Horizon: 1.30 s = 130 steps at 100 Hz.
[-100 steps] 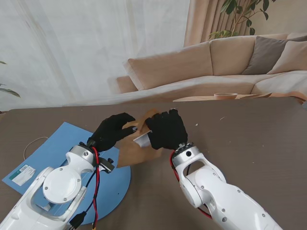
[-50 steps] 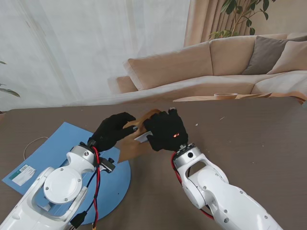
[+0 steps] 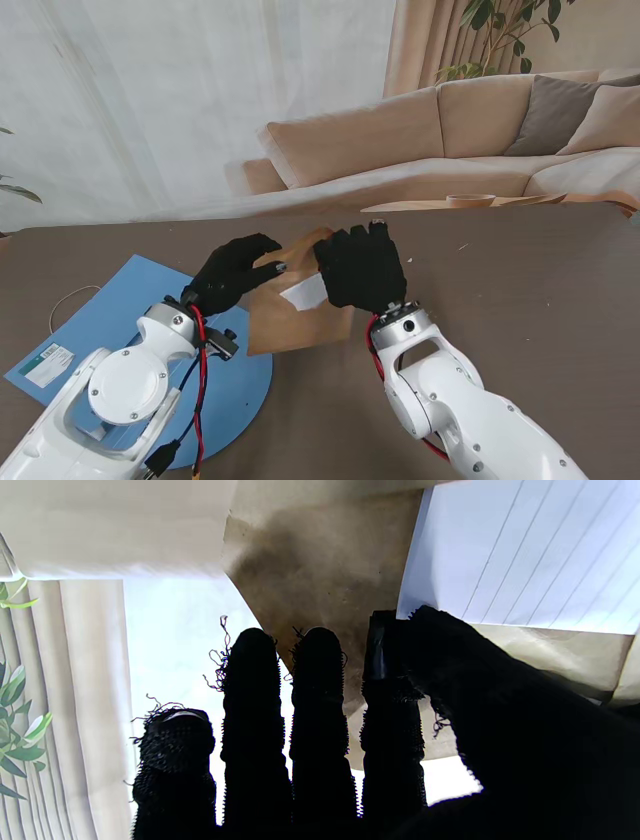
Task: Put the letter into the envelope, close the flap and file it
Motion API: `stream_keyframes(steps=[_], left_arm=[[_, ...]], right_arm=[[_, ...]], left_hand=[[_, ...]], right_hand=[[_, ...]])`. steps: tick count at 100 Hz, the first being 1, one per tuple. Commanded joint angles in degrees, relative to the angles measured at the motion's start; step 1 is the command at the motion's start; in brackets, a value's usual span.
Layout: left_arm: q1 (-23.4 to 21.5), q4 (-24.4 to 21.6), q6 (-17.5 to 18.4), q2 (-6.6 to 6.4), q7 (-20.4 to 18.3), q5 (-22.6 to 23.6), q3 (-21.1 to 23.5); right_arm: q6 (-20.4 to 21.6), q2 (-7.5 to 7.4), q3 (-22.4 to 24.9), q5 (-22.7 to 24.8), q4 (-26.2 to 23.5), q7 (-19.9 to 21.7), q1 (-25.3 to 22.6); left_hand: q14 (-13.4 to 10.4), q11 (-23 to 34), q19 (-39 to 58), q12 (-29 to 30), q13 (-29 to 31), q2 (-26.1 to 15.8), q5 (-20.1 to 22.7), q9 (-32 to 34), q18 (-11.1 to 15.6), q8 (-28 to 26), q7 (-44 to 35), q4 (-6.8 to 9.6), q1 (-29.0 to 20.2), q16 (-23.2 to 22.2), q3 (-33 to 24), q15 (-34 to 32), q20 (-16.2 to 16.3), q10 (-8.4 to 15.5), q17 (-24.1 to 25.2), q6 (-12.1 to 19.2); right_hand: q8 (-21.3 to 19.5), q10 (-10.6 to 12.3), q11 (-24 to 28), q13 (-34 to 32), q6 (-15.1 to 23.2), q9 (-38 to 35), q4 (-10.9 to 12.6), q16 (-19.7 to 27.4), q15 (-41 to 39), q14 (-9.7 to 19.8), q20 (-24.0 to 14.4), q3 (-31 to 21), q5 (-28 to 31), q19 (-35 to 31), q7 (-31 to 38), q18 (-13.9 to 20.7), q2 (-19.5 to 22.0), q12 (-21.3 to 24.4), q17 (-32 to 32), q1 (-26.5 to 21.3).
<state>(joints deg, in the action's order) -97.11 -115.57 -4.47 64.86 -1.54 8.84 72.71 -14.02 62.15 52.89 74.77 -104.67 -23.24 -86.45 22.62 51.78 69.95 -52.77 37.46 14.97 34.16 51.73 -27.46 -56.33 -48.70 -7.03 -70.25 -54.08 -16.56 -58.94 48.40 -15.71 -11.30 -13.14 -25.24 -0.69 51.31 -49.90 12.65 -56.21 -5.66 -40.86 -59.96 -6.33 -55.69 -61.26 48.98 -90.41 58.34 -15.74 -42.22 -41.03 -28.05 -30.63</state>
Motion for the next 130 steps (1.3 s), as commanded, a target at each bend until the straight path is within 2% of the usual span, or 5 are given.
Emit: stream_keyframes(steps=[1, 47, 75, 113, 130], left_arm=[[-0.5, -0.5, 0.1, 0.27, -1.1, -0.4, 0.1], [-0.2, -0.3, 1.9, 0.62, 0.0, -2.2, -0.2], [0.3, 0.2, 2.0, 0.98, 1.9, -0.7, -0.7], [0.6, 0.3, 2.7, 1.56, 3.9, -2.1, -1.1], [0.7, 0.5, 2.9, 1.64, 4.3, -2.1, -0.9]], right_arm=[[0.3, 0.18, 0.0, -0.2, 0.0, 1.7, -0.2], [2.3, -0.12, -1.3, -0.8, 0.7, 3.8, 0.4], [1.5, -0.06, -1.1, -0.3, -0.7, 3.4, -0.5], [2.8, -0.36, -2.0, 0.0, -0.4, 4.9, 0.0], [2.5, -0.3, -1.9, 0.1, -0.2, 4.2, -0.1]], left_hand=[[-1.1, 1.7, 0.3, -1.1, -0.6, -4.6, 1.2, -1.1, 0.5, -3.5, -8.2, 1.5, -3.7, -1.6, -5.2, -0.6, 0.4, 1.1, 0.5, 5.3], [-1.1, 1.7, 0.2, -1.3, -0.7, -4.8, 1.3, -1.3, 0.6, -3.8, -8.3, 1.55, -3.7, -1.7, -5.4, -0.5, 0.5, 1.1, 0.6, 5.2], [-1.1, 1.9, 0.1, -1.5, -0.8, -5.0, 1.2, -1.5, 0.6, -4.2, -8.4, 1.54, -3.7, -1.9, -5.5, -0.6, 0.5, 1.1, 0.7, 5.2], [-1.2, 2.2, 0.0, -1.6, -1.1, -5.1, 0.9, -1.8, 0.6, -4.4, -8.6, 1.59, -3.7, -1.9, -5.7, -0.6, 0.6, 1.1, 0.9, 5.1], [-1.2, 2.2, -0.1, -1.6, -1.3, -5.2, 0.8, -1.9, 0.7, -4.4, -8.6, 1.58, -3.7, -1.9, -5.7, -0.4, 0.6, 1.2, 1.0, 5.2]], right_hand=[[-0.8, -0.4, 1.3, -1.5, -1.4, -1.5, -0.8, -1.2, -1.8, -0.5, -0.9, -1.5, 1.4, -1.4, 1.2, 0.1, -0.3, -0.9, -0.6, -2.1], [-1.7, -1.0, 2.6, -1.7, -2.6, -2.1, -0.3, -1.8, -3.6, -0.4, -0.9, -2.9, 2.2, -2.1, 1.4, 0.3, -1.1, -1.9, -0.7, -1.7], [-4.1, -0.8, 4.3, -0.3, -1.9, -0.7, 1.6, -2.9, -5.4, -0.1, -1.0, -5.3, 1.3, -2.7, 1.6, 1.3, -1.1, -3.6, 0.0, -0.4], [-4.1, -1.1, 4.5, -0.7, -2.2, -1.2, 1.6, -3.1, -5.7, -0.1, -1.1, -5.4, 2.0, -2.8, 1.6, 1.2, -1.9, -3.6, 0.0, -0.7], [-3.6, -0.5, 3.6, -0.3, -1.6, -0.8, 1.0, -2.9, -5.0, 0.0, -1.0, -4.7, 1.6, -2.7, 1.0, 1.2, -1.5, -3.0, 0.0, -0.4]])
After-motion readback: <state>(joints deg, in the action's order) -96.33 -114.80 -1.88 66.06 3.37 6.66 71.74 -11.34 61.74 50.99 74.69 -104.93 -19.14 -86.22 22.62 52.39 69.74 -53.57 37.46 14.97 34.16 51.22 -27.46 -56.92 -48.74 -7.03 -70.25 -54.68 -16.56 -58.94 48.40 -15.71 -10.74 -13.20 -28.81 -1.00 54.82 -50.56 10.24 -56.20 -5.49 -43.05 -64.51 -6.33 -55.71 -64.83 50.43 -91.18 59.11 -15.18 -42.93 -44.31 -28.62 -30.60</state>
